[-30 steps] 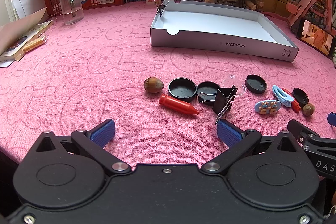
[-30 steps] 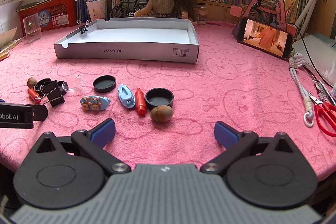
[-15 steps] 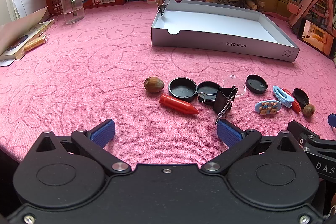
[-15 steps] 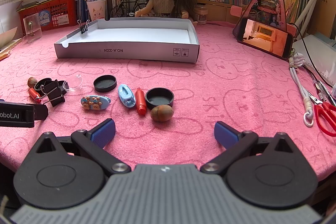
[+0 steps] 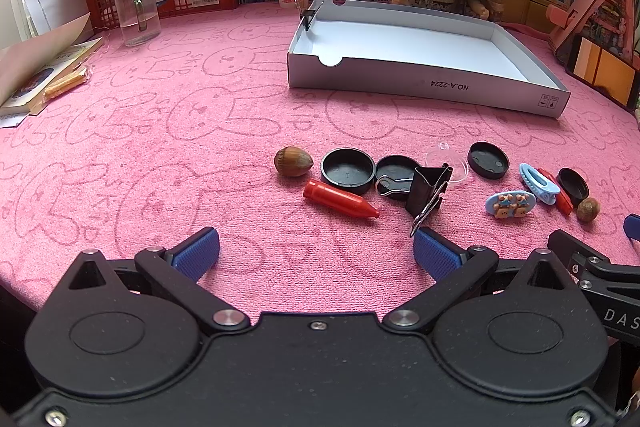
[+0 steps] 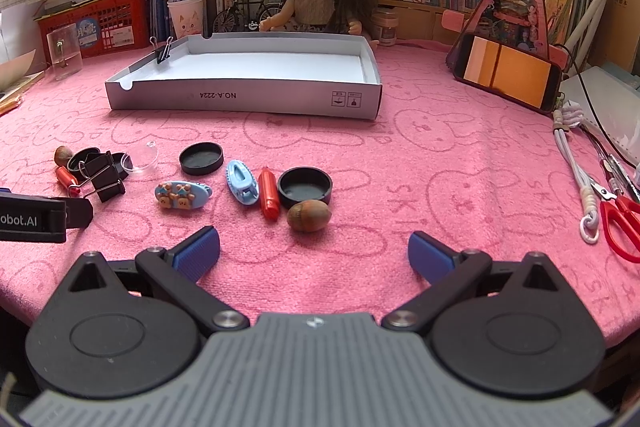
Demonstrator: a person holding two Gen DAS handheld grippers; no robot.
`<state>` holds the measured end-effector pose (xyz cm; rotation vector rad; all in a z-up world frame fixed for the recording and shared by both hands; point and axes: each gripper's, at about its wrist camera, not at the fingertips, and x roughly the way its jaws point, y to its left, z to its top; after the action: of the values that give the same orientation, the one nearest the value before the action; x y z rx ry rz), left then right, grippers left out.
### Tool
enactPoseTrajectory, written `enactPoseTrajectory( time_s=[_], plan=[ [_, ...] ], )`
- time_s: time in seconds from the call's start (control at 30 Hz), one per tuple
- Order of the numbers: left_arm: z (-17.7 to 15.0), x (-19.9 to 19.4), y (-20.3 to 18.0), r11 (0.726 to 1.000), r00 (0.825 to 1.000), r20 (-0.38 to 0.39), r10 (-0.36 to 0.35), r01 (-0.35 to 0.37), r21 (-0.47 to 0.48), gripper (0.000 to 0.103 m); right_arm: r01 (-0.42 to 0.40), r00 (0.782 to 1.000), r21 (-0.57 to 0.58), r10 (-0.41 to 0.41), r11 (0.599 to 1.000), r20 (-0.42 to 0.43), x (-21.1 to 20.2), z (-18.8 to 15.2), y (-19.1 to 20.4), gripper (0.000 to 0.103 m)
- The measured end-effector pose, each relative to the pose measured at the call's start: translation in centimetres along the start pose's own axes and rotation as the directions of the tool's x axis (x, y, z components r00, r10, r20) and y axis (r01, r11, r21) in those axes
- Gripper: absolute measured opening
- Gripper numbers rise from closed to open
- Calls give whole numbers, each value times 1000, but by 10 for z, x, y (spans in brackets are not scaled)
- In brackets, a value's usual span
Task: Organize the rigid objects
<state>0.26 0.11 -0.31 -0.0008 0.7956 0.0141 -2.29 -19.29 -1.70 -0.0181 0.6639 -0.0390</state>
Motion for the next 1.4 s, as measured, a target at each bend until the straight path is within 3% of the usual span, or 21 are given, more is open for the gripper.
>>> enactPoseTrajectory(
  time_s=[0.3,0.4,0.6,0.77,1.13,1.4],
  plan=[
    [-3,-2,2,1000,999,28,-16,15,16,103,-5,1000,1,5,1000,3,0,1,-1,103],
    [-3,-2,3,999,999,33,-30,30,19,99,15,1000,3,-15,1000,18,-1,3,-1,103],
    [-2,-6,1,995,995,65,-73,68,76,79,29,995,-26,-26,999,97,-8,7,-5,95],
    [2,-8,1,986,989,80,-124,114,123,48,4,992,-41,1,999,125,-9,8,-8,84],
    [10,-13,14,953,974,128,-189,150,264,47,-44,991,-114,57,992,119,-5,3,-5,73],
    [8,-7,23,954,972,112,-205,173,245,48,-47,992,-113,59,992,107,-4,-1,-5,65]
  ],
)
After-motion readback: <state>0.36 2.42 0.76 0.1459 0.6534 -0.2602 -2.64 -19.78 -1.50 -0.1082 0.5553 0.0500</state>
